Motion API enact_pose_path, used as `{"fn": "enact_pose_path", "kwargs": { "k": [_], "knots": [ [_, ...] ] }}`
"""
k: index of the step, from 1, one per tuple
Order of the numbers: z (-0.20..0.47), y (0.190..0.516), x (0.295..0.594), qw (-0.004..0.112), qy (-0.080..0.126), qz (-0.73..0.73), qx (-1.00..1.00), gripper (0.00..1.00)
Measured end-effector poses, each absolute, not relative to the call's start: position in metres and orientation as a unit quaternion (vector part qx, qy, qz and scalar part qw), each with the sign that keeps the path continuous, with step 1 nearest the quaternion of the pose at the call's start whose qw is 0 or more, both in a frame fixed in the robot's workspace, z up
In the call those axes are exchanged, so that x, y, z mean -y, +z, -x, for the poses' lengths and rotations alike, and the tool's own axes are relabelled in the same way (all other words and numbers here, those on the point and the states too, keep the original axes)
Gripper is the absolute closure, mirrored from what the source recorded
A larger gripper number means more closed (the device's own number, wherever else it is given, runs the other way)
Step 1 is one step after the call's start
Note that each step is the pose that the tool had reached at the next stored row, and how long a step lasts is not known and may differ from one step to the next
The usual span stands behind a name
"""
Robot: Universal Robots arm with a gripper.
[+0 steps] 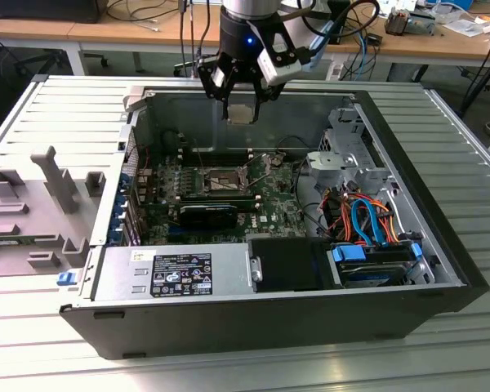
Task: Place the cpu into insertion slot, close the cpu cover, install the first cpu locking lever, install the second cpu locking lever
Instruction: 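Place the cpu into insertion slot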
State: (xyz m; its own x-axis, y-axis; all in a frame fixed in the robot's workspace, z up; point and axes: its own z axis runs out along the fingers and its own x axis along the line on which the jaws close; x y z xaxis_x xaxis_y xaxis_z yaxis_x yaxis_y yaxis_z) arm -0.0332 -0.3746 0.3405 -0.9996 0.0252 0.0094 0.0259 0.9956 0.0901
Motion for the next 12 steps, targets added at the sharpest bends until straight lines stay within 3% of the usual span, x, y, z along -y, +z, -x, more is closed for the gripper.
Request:
{"fn": "enact_pose_path", "kwargs": {
  "k": [12],
  "knots": [
    [0.0332, 0.3339, 0.3769, 0.004, -0.045, 0.013, 0.999, 0.46]
  ]
}}
